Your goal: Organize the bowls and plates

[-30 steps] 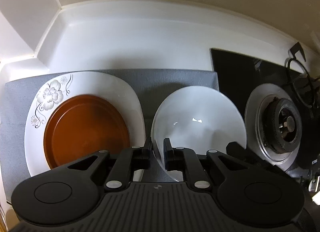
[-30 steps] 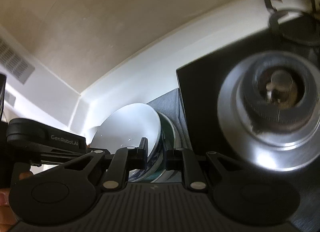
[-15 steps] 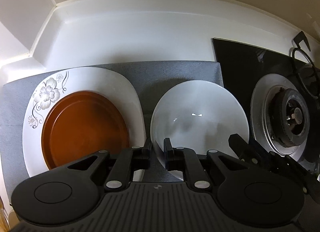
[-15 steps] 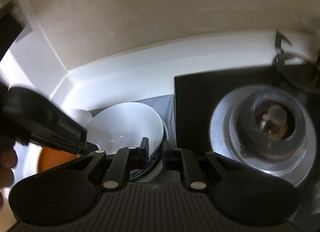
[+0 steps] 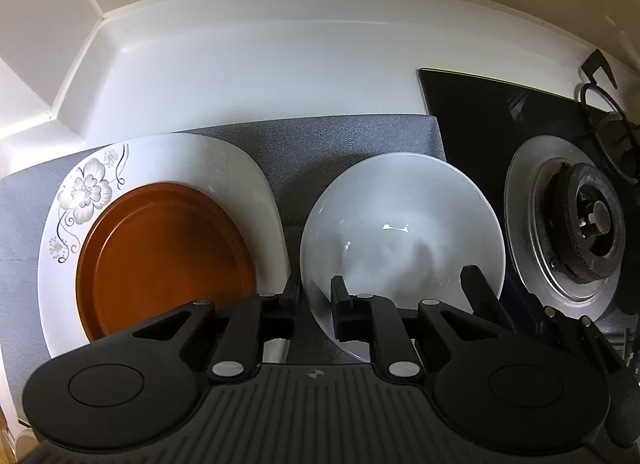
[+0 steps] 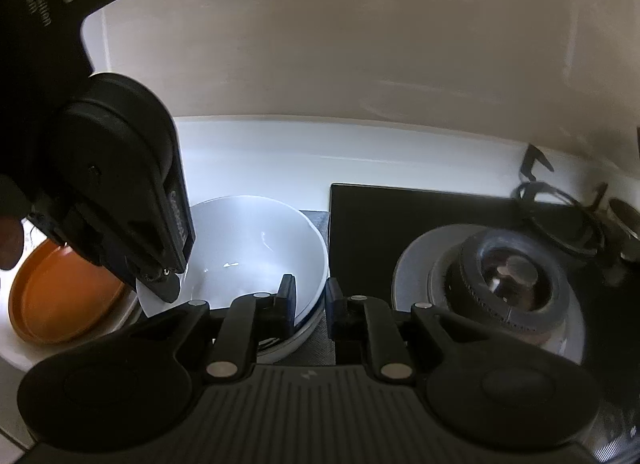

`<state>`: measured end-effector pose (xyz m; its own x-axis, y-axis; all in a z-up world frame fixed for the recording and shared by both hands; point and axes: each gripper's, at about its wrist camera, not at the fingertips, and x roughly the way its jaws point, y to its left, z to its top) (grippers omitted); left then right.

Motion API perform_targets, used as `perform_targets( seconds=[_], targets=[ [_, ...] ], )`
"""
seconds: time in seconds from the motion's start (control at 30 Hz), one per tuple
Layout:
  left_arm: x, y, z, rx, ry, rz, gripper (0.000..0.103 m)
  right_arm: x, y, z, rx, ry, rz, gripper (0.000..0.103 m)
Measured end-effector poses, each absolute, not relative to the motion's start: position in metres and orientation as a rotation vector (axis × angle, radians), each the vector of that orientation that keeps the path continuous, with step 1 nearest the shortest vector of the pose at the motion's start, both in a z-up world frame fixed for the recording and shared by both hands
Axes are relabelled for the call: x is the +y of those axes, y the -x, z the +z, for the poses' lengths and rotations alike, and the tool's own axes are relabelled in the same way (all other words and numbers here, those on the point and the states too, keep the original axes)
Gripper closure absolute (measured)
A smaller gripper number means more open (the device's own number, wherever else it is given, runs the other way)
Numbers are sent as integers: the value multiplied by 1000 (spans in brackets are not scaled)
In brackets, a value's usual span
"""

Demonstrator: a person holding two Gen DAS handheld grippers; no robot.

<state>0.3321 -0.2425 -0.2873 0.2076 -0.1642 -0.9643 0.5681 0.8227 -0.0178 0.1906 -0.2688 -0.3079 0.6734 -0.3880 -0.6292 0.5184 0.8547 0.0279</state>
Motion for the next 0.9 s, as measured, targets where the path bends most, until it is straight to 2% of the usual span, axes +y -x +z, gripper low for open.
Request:
perform_targets(
  seconds=[0.2, 0.47, 0.53, 0.63, 0.77, 0.9],
  targets=[
    [-238, -344, -289, 1325, -325, -538, 87, -281, -188, -305, 663, -258, -473, 86],
    [-243, -349, -297, 1347, -346, -535, 86, -314, -178, -310, 678, -524, -401, 67],
    [-245, -345, -296, 1331, -371, -535, 85, -320, -180, -316, 683, -582, -384, 65],
    [-245, -337, -295, 1317, -390, -534, 84, -319, -185, -322, 692, -552, -374, 66],
    [-242, -324, -293, 1319, -398, -531, 83, -322, -186, -322, 731, -558, -358, 75],
    [-231, -307, -291, 1351, -387, -537, 83, -330, -172, -319, 792, -672, -351, 79]
  ],
)
